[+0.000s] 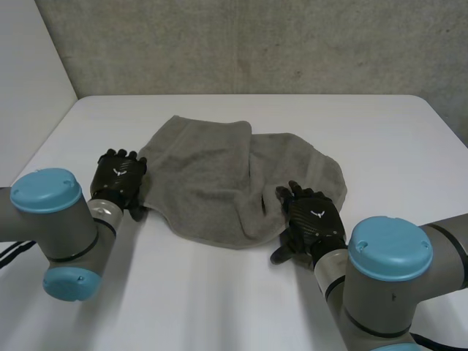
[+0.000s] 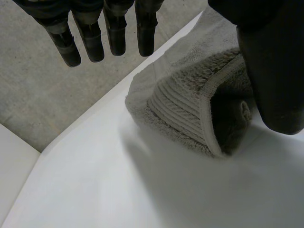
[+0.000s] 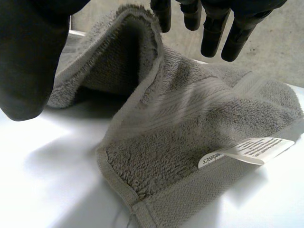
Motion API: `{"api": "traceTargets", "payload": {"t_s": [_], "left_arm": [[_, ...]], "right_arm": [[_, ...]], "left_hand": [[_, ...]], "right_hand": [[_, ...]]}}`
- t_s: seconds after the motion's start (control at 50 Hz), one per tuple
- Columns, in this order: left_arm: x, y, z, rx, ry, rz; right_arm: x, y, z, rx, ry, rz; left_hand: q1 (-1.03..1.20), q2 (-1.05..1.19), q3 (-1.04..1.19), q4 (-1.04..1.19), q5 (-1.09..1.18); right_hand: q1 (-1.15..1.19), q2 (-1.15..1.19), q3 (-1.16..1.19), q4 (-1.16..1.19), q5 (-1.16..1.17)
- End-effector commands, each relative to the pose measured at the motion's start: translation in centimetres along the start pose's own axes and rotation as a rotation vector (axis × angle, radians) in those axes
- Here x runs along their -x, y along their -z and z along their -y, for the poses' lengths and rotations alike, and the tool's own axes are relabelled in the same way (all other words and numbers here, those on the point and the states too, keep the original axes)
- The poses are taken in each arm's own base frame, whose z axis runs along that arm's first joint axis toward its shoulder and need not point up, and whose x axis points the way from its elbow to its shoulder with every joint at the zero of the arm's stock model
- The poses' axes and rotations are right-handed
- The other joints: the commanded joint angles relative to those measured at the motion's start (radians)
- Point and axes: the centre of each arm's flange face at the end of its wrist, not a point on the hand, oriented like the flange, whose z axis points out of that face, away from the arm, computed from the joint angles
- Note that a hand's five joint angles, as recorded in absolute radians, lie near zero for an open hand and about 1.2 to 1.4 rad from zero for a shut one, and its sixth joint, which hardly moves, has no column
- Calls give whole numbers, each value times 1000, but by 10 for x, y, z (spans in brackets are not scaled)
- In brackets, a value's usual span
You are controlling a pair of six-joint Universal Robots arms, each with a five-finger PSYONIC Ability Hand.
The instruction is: Fold the towel.
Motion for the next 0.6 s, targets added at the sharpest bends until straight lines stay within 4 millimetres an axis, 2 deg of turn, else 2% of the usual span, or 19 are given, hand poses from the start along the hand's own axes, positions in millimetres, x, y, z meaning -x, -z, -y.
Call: {"api": "traceTargets", "payload": {"t_s": [0.02, 0.12, 0.16, 0.18, 0.2, 0.22, 0.24, 0.26, 0.28, 0.34, 0.38, 0.4, 0.44, 0.46, 0.5, 0.52, 0.54, 0.56, 0.6], "left_arm": [[0, -1, 0, 1, 6, -4], [-2, -7, -2, -1, 10, -6], [-1, -12, -3, -8, 32, -1], [-1, -12, -3, -8, 32, -1], [0, -16, 0, -21, 51, 0], [2, -19, 2, -32, 72, 6], [2, -19, 2, -32, 72, 6], [4, -21, 6, -40, 91, 13], [9, -22, 13, -58, 106, 26], [9, -22, 15, -64, 117, 25], [19, -17, 36, -112, 127, 41], [19, -17, 36, -112, 127, 41], [31, -5, 65, -167, 125, 47], [31, -5, 65, -167, 125, 47], [38, 9, 85, -190, 124, 22], [38, 9, 86, -190, 124, 22], [42, 18, 97, -202, 121, 4], [42, 18, 97, -202, 121, 4], [54, 37, 122, -233, 114, -12]], "right_arm": [[0, -3, 1, -29, -3, 0], [0, -7, 2, -54, -9, -1], [-2, -10, 1, -69, -13, 1], [-2, -10, 1, -69, -13, 1], [-2, -12, 2, -84, -17, 6], [0, -13, 5, -102, -20, 22], [0, -13, 5, -102, -20, 22], [1, -14, 7, -117, -21, 48], [4, -14, 11, -128, -21, 85], [5, -14, 16, -142, -16, 128], [0, -11, 44, -206, 0, 197], [0, -11, 44, -207, 0, 197], [-23, -11, 78, -281, 26, 204], [-23, -11, 78, -281, 26, 204], [-46, -3, 111, -317, 87, 198], [-46, -3, 112, -317, 87, 198], [-56, 1, 127, -312, 119, 193], [-56, 1, 127, -312, 120, 193], [-75, 7, 151, -280, 179, 185]], "left_hand": [[67, 89, -38, -47, 86], [299, 321, -38, -47, 318], [874, 896, -38, -47, 893], [877, 899, -38, -47, 896], [1141, 1163, -38, -47, 1160], [1144, 1166, -38, -47, 1163], [1144, 1166, -38, -47, 1163], [1144, 1166, -38, -47, 1163], [1144, 1166, -38, -47, 1163], [1144, 1166, -38, -47, 1163], [1144, 1166, -38, -47, 1163], [1144, 1166, -38, -47, 1163], [1144, 1166, -38, -47, 1163], [1144, 1166, -38, -47, 1163], [1144, 1166, -38, -47, 1163], [1144, 1166, -38, -47, 1163], [1144, 1166, -38, -47, 1163], [1144, 1166, -38, -47, 1163], [1144, 1166, -38, -47, 1163]], "right_hand": [[87, 101, 17, 29, -46], [355, 368, 17, 29, 221], [588, 602, 17, 29, 455], [589, 603, 17, 29, 456], [755, 769, 17, 29, 621], [899, 913, 17, 29, 766], [901, 914, 17, 29, 767], [1171, 1185, 17, 29, 1037], [1295, 1308, 17, 29, 1161], [1296, 1310, 17, 29, 1162], [1296, 1310, 17, 29, 1162], [1296, 1310, 17, 29, 1162], [1296, 1310, 17, 29, 1162], [1296, 1310, 17, 29, 1162], [1296, 1310, 17, 29, 1162], [1296, 1310, 17, 29, 1162], [1296, 1310, 17, 29, 1162], [1296, 1310, 17, 29, 1162], [1296, 1310, 17, 29, 1162]]}}
